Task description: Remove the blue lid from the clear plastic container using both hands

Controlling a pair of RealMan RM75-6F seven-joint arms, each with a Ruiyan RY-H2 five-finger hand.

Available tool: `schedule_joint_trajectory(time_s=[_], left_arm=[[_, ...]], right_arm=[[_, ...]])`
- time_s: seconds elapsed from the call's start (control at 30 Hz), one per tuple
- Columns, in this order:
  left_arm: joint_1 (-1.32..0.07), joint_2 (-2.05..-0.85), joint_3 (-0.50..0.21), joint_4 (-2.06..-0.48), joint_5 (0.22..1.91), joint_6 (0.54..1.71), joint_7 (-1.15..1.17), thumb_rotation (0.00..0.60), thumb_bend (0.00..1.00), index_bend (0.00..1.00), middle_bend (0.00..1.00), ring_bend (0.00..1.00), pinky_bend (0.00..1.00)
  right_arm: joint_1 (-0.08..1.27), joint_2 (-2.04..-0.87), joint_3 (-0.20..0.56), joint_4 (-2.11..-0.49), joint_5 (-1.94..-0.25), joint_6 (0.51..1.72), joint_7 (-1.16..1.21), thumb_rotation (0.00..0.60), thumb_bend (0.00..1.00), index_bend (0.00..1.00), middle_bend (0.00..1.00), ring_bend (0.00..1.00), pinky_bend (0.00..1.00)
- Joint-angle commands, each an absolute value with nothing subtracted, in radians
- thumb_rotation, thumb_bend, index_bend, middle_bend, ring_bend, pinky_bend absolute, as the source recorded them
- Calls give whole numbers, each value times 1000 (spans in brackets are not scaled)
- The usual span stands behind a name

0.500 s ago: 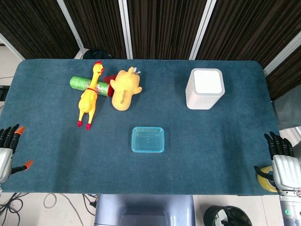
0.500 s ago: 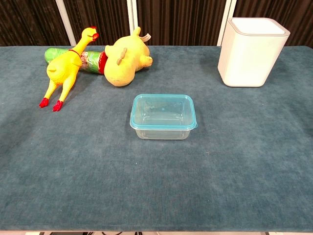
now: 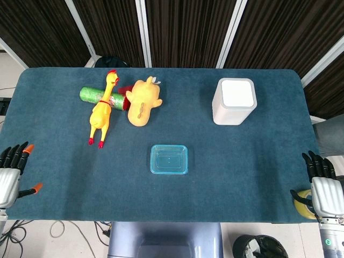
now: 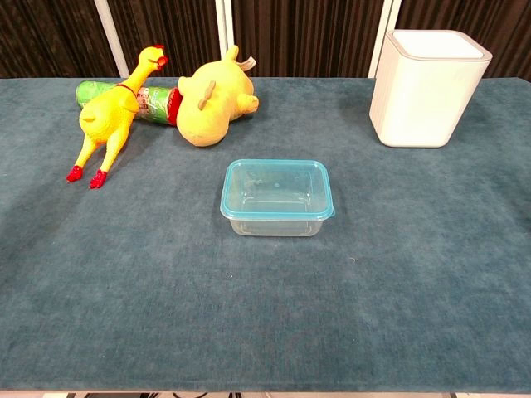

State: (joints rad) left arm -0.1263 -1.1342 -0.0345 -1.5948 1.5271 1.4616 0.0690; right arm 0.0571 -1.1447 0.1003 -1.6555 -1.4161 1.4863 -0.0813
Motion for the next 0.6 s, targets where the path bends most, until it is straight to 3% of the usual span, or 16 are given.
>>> schedule_joint_trajectory(time_s=[0.03, 0.33, 0.6], left_arm=[[-147, -1145, -35, -1640, 1530, 1430, 97, 600, 0, 0, 0, 0, 12], [-260, -1203, -83, -1854, 1439, 1259, 203, 600, 0, 0, 0, 0, 12], [-378, -1365, -165, -1949, 1186, 1129, 349, 600, 0, 0, 0, 0, 12]], right_arm=[[56, -1140, 102, -1658, -1415, 1487, -77, 600, 242, 0, 0, 0, 0], [54, -1129, 96, -1671, -1420, 1483, -66, 600, 240, 0, 0, 0, 0], [56, -1128, 101, -1676, -1409, 1479, -65, 600, 240, 0, 0, 0, 0]])
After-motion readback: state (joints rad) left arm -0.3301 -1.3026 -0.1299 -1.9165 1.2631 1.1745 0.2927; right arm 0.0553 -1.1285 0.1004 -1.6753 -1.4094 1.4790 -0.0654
